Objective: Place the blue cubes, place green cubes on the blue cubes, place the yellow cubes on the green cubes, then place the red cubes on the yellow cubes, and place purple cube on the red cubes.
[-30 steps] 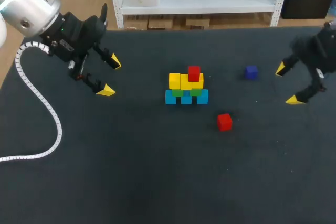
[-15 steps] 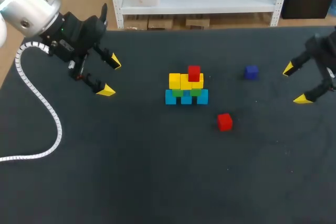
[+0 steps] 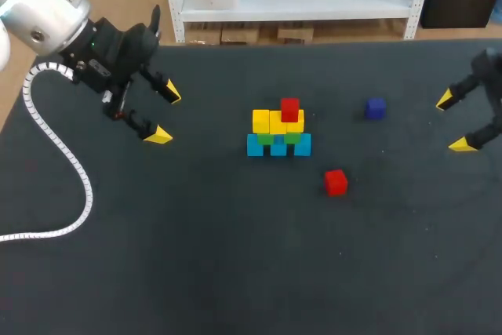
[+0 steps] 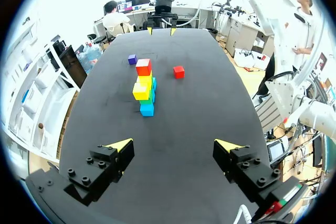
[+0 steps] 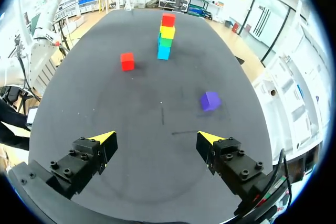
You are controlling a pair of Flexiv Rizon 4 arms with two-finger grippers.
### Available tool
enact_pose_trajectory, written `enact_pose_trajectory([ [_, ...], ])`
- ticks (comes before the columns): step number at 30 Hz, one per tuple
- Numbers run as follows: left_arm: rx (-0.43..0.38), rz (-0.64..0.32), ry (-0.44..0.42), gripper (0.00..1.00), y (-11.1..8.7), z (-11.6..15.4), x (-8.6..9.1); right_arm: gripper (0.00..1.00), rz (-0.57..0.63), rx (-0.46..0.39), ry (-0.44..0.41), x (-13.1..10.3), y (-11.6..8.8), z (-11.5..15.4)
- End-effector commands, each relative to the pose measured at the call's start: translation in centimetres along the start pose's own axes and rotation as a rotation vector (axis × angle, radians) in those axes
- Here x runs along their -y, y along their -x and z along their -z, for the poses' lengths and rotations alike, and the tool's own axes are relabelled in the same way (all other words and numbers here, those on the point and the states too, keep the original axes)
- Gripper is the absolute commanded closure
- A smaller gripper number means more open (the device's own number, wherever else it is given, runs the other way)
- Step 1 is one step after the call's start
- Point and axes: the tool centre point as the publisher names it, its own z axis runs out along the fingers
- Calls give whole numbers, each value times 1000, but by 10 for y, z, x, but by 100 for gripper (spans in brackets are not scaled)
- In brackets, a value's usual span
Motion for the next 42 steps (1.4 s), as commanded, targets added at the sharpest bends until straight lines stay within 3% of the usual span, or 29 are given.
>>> enact_pose_trajectory([
  [1, 1, -2, 0, 0, -1, 0, 0, 0, 4, 4, 1, 3, 0, 1],
  [13, 1, -2, 0, 0, -1, 0, 0, 0, 6, 4, 0, 3, 0, 1],
  [18, -11, 1, 36, 0, 12, -9, 22, 0, 6, 4, 0, 3, 0, 1],
  [26, -1, 93, 144, 0, 31, -22, 68, 0, 6, 4, 0, 3, 0, 1],
  [27, -27, 94, 155, 0, 35, -24, 73, 0, 6, 4, 0, 3, 0, 1],
  [34, -91, -9, 123, 0, 61, -42, 86, 0, 6, 4, 0, 3, 0, 1],
  [42, -99, -94, 75, 0, 60, -45, 80, 0, 6, 4, 0, 3, 0, 1],
])
